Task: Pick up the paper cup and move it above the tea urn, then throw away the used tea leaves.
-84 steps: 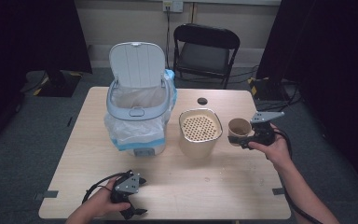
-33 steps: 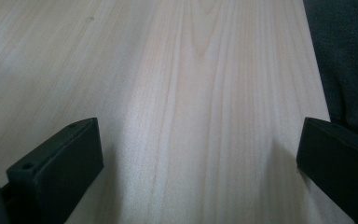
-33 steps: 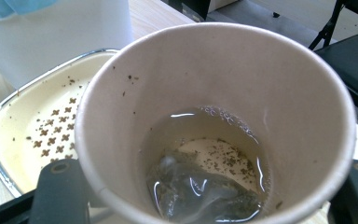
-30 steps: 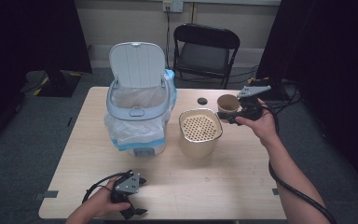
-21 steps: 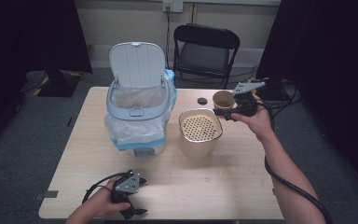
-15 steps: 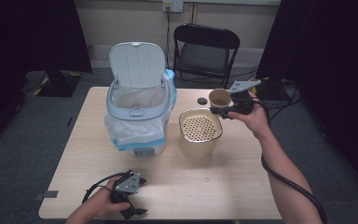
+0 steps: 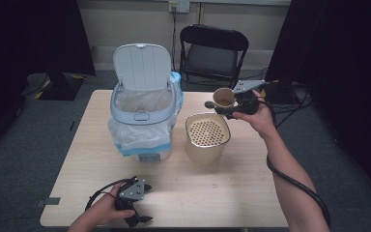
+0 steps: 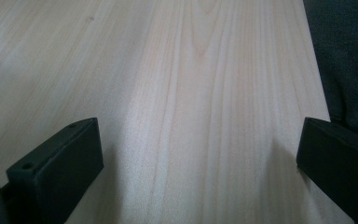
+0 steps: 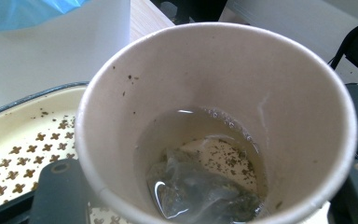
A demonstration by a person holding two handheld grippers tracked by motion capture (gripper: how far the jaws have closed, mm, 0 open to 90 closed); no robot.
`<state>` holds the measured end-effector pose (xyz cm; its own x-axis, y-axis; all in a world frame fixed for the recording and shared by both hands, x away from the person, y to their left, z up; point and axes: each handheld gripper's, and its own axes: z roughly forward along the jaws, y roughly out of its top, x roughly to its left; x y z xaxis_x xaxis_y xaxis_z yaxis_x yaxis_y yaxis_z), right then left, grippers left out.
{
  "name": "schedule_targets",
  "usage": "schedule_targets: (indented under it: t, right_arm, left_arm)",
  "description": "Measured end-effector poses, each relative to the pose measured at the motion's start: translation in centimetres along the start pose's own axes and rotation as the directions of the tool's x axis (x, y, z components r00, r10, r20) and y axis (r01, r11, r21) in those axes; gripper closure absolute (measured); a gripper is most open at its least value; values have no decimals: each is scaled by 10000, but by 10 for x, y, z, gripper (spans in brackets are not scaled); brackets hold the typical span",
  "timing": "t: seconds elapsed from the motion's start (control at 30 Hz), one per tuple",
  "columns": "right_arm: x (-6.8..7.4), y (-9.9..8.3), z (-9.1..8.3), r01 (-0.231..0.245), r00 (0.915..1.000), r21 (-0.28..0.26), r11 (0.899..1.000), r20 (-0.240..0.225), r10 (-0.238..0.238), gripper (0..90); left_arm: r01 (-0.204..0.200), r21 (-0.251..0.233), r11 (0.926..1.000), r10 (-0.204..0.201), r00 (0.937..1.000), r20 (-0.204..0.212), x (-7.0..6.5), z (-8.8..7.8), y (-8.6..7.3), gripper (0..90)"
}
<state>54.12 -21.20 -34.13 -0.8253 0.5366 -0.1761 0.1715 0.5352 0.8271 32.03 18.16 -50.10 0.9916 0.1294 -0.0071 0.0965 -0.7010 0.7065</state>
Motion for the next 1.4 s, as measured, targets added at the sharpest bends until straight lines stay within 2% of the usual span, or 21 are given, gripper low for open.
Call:
schedule_targets:
  t: [0.3, 0.67, 0.8, 0.9, 1.0, 1.03, 1.07, 1.17, 1.23, 1.27, 1.3, 1.33, 1.37, 1.4]
  right_arm:
    - [-3, 1, 0, 75, 9999, 17, 10000, 144, -76, 275]
    - [-2, 4, 0, 661, 9964, 255, 9975, 510, -673, 275]
    - [3, 6, 2, 1274, 9887, 386, 9911, 744, -1300, 276]
    - [8, 9, 3, 1903, 9766, 430, 9808, 937, -1936, 277]
    - [13, 11, 3, 2316, 9665, 575, 9711, 996, -2364, 278]
    - [15, 12, 3, 2509, 9605, 642, 9659, 1072, -2566, 279]
    - [16, 12, 3, 2515, 9602, 623, 9659, 1092, -2571, 279]
    - [21, 12, 1, 2970, 9418, 772, 9517, 1407, -3054, 279]
    - [25, 12, 0, 3545, 9125, 1192, 9274, 1724, -3710, 281]
    - [26, 12, 0, 3631, 9070, 1301, 9226, 1774, -3820, 281]
    - [28, 12, -1, 3867, 8928, 1427, 9111, 1895, -4087, 281]
    - [31, 13, -1, 4221, 8688, 1707, 8903, 2044, -4511, 282]
    - [33, 14, -1, 4369, 8568, 1921, 8787, 2083, -4716, 282]
    - [35, 14, -1, 4637, 8384, 2129, 8600, 2085, -5036, 283]
  left_arm:
    - [-6, 6, 10000, 6, 10000, 2, 0, 0, 0, 0]
    - [-2, 1, 10000, 2, 10000, -10, 0, 0, 0, 0]
    - [-7, -2, 10000, 7, 10000, -4, 0, 0, 0, 0]
    - [5, -38, 10000, -5, 10000, 9, 0, 0, 0, 0]
    - [-7, -6, 10000, 7, 10000, -12, 0, 0, 0, 0]
    - [1, 3, 10000, -1, 10000, -1, 0, 0, 0, 0]
    - [-17, -39, 10000, 17, 10000, 9, 0, 0, 0, 0]
    - [-18, -4, 10000, 18, 10000, 1, 0, 0, 0, 0]
    - [-4, -52, 10000, 4, 10000, 16, 0, 0, 0, 0]
    - [-15, -42, 10000, 15, 10000, 1, 0, 0, 0, 0]
    - [-12, -34, 10000, 12, 10000, 1, 0, 0, 0, 0]
    - [-24, -10, 10000, 24, 10000, -2, 0, 0, 0, 0]
    - [-13, -30, 10000, 13, 10000, 5, 0, 0, 0, 0]
    - [-10, -39, 10000, 10, 10000, 8, 0, 0, 0, 0]
